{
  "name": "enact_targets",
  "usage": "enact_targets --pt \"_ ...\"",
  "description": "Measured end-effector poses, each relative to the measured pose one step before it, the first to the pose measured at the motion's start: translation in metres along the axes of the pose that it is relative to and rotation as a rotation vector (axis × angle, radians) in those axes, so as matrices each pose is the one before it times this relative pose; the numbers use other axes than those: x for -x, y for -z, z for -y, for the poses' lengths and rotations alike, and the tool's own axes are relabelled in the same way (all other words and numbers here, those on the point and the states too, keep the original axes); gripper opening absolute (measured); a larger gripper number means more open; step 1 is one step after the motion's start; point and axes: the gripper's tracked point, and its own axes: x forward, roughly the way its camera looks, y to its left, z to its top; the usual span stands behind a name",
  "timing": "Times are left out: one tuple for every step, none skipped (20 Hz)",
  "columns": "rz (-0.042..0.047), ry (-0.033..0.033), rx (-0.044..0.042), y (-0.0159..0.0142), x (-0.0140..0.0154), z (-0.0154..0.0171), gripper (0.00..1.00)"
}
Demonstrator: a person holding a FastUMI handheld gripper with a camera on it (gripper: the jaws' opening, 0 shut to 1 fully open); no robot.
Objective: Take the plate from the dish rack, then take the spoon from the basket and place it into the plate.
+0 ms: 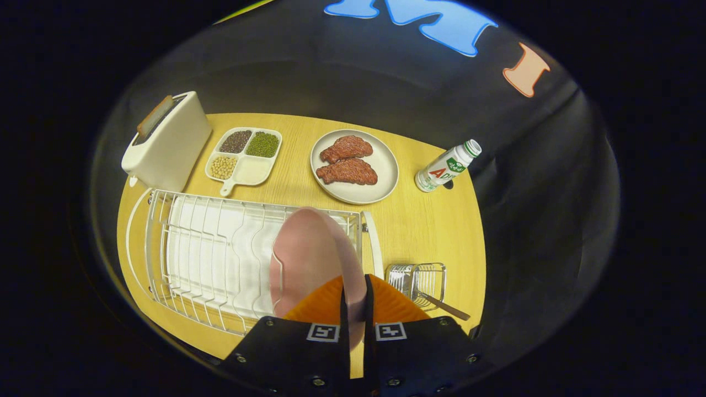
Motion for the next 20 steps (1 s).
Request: enact_targets --pt "-0.00369 0.02306 0.01918 -0.00268 0.00396 0.00069 0.1" --pt "0.00379 0.02377 0.01042 -0.004 0.00371 0.00137 0.09" --pt "0.00154 0.01029 0.02388 -0.00465 0.00283 -0.00197 0.09" --pt "-0.01219 0.0147 0.02698 0.00037 0.00075 -0.00058 0.09" --pt "-0.00368 0.00983 0.01504 -0.00108 0.00304 -0.00052 0.09" --pt "-0.00632 0.00784 0.00472 -0.00008 0.00029 -0.00095 0.1" --pt "0.00057 0.0094 -0.00052 -0.00153 0.00124 -0.00004 0.09" --pt "-0.01113 0.00685 0.01105 0.00132 0.00017 -0.00061 0.09" --pt "-0.00014 0.00595 0.00851 -0.0004 0.00259 0.00056 0.1" --pt "0.00211 0.00636 0.00553 -0.00135 0.00131 -0.00116 0.1" --pt "-0.00082 0.00627 0.00475 0.00084 -0.00022 0.00198 0.09" --pt "-0.00016 0.00884 -0.00652 0.00014 0.00181 0.00442 0.09" --pt "-0.00072 -0.01208 -0.0114 0.0005 0.00059 0.00169 0.1" --pt "-0.00476 -0.0083 -0.00664 0.00192 0.00165 0.00078 0.09" --pt "0.00414 -0.01211 -0.01369 -0.00006 0.00112 0.00292 0.09" --pt "0.00414 -0.019 -0.0133 0.00181 -0.00034 -0.00011 0.09" --pt "0.00739 -0.02061 -0.01321 0.00112 0.00223 0.00014 0.09" --pt "0.00737 -0.02047 -0.00728 0.00266 0.00228 0.00112 0.09" --pt "0.01094 -0.02095 -0.00364 0.00141 0.00331 0.0018 0.1" --pt "0.0157 -0.02168 -0.00995 0.0018 0.00445 0.00213 0.1"
